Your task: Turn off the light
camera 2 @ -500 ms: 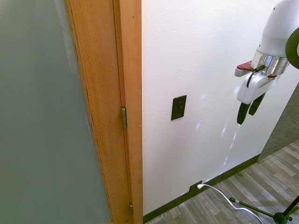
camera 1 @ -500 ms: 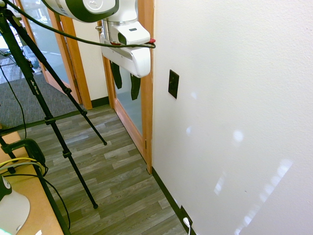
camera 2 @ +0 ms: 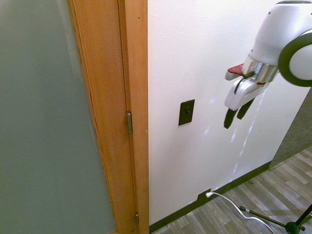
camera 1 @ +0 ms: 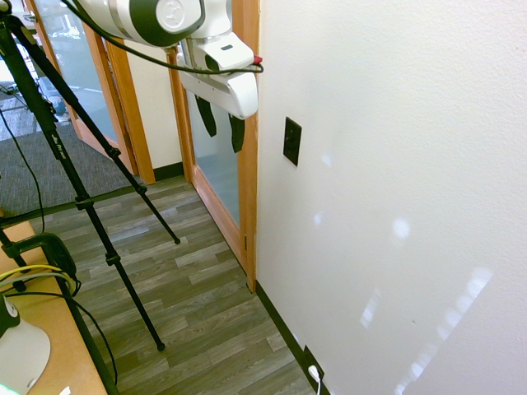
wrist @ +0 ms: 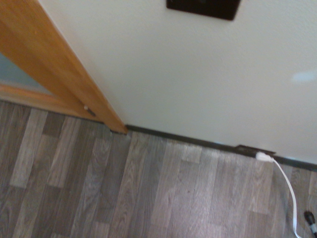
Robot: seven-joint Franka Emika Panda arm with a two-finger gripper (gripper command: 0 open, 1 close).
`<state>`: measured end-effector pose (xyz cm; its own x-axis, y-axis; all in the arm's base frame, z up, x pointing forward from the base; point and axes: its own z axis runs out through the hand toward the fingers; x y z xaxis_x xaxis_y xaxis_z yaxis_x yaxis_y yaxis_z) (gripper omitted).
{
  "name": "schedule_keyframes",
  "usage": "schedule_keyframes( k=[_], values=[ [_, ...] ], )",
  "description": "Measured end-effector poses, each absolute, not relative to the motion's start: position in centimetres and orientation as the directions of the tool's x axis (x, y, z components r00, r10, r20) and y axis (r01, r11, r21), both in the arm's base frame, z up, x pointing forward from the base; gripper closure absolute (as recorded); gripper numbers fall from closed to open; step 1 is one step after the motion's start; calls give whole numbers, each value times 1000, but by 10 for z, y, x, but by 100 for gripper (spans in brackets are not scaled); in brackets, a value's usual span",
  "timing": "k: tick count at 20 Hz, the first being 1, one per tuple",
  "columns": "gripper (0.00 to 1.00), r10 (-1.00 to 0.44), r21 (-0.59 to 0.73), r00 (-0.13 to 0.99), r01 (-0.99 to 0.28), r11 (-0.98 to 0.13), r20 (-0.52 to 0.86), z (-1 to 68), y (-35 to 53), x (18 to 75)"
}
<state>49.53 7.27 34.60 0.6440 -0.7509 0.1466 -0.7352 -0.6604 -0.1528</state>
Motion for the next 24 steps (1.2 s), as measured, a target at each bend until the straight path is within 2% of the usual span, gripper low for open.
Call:
schedule_keyframes(
  k=[4, 10, 11, 18, 24],
  values=[
    [0, -823, -241, 531, -787, -567, 202, 312, 70, 530],
    [0, -862, -335, 425, -798, -501, 278, 320, 80, 566],
    [100, -864, -338, 417, -800, -496, 281, 320, 82, 571],
    [100, -881, -363, 355, -812, -456, 314, 309, 74, 589],
    [100, -878, -376, 356, -803, -463, 320, 310, 80, 589]
  ],
)
